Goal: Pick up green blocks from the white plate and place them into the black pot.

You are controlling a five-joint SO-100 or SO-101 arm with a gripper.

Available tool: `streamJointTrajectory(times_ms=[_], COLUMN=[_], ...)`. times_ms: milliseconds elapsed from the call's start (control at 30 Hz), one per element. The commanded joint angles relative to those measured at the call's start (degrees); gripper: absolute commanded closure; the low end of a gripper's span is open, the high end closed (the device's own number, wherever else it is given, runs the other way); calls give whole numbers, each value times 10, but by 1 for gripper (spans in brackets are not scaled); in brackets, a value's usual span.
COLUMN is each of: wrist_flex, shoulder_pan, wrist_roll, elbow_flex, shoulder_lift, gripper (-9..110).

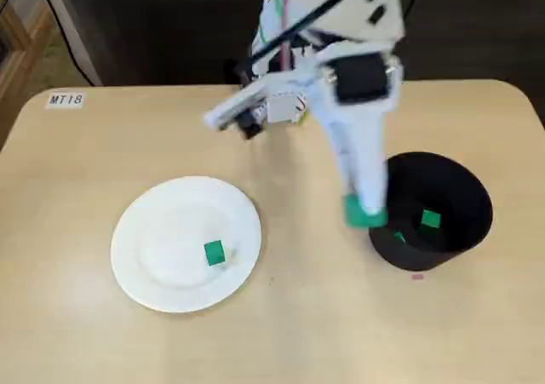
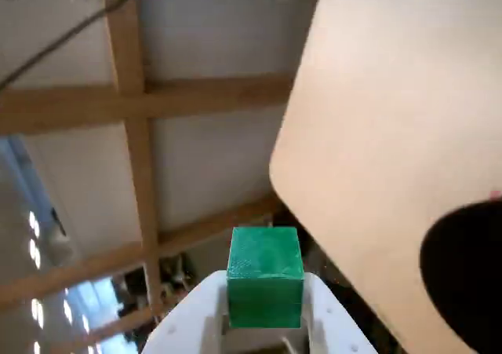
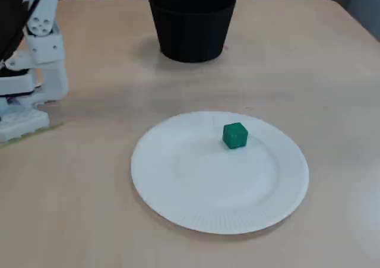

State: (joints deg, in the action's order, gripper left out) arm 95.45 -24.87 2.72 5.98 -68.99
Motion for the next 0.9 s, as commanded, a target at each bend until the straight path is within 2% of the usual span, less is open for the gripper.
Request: streamJointTrajectory(times_ms=[0, 133, 233, 367, 533, 867], wrist_flex=[-1, -1, -1, -2, -34, -83], shoulder_pan=[-95, -158, -167, -140, -112, -136], wrist_roll=[14, 11, -6, -62, -58, -59], elbow_flex=[2, 2, 4, 236, 474, 666], shoulder_lift=[-35, -25, -27, -180, -281, -288], gripper=[104, 104, 104, 104, 104, 104])
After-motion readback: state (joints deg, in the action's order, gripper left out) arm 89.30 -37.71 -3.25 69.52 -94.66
